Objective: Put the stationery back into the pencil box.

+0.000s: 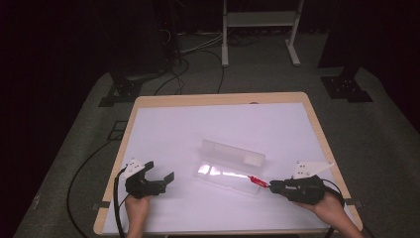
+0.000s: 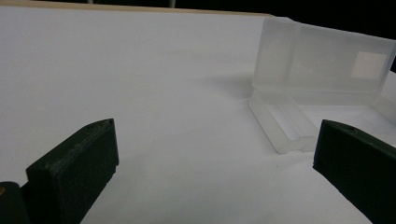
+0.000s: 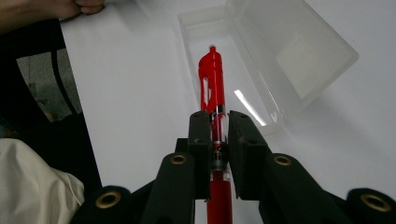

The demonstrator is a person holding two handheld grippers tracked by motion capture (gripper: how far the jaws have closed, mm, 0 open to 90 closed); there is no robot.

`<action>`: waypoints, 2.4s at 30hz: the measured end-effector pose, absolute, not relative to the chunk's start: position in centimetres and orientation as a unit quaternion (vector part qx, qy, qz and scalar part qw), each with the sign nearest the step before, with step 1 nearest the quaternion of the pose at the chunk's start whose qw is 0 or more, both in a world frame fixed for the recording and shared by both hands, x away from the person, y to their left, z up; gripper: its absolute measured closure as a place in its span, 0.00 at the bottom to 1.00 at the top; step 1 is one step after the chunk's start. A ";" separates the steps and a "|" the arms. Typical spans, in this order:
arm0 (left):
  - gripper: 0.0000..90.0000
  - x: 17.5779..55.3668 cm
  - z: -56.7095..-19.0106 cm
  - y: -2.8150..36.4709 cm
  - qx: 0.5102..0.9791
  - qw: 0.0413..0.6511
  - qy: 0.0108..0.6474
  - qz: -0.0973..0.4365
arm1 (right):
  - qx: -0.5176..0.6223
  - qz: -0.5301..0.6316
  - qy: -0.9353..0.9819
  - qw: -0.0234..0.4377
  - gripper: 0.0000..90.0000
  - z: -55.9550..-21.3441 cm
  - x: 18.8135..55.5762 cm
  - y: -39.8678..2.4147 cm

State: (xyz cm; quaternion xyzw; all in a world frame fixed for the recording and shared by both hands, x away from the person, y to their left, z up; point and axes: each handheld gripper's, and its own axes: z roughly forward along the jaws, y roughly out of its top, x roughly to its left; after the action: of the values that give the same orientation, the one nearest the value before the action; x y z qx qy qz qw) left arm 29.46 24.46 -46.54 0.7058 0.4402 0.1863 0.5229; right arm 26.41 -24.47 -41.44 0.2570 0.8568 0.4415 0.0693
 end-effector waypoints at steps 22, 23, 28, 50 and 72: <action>0.00 29.4 -46.5 24.5 0.705 0.524 0.440 0.186 | 0.227 0.440 0.867 0.065 0.88 -40.5 27.8 -21.5; 0.00 29.4 -46.5 24.5 0.705 0.524 0.440 0.186 | 0.226 0.439 0.867 0.063 0.88 -40.5 27.9 -21.3; 0.00 29.4 -46.5 24.5 0.705 0.524 0.440 0.185 | 0.220 0.437 0.870 0.061 0.88 -40.6 28.5 -20.5; 0.00 29.4 -46.5 24.5 0.706 0.525 0.438 0.185 | 0.214 0.436 0.872 0.053 0.88 -41.0 30.9 -17.7; 0.00 29.4 -46.5 24.5 0.705 0.526 0.439 0.185 | 0.220 0.429 0.875 0.049 0.88 -42.0 32.7 -15.7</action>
State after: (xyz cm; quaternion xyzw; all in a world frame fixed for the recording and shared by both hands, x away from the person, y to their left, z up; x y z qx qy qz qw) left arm 29.44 24.53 -46.51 0.7050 0.4388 0.1848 0.5256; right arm 32.70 -15.71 -42.04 0.2202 0.8748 0.4287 0.0495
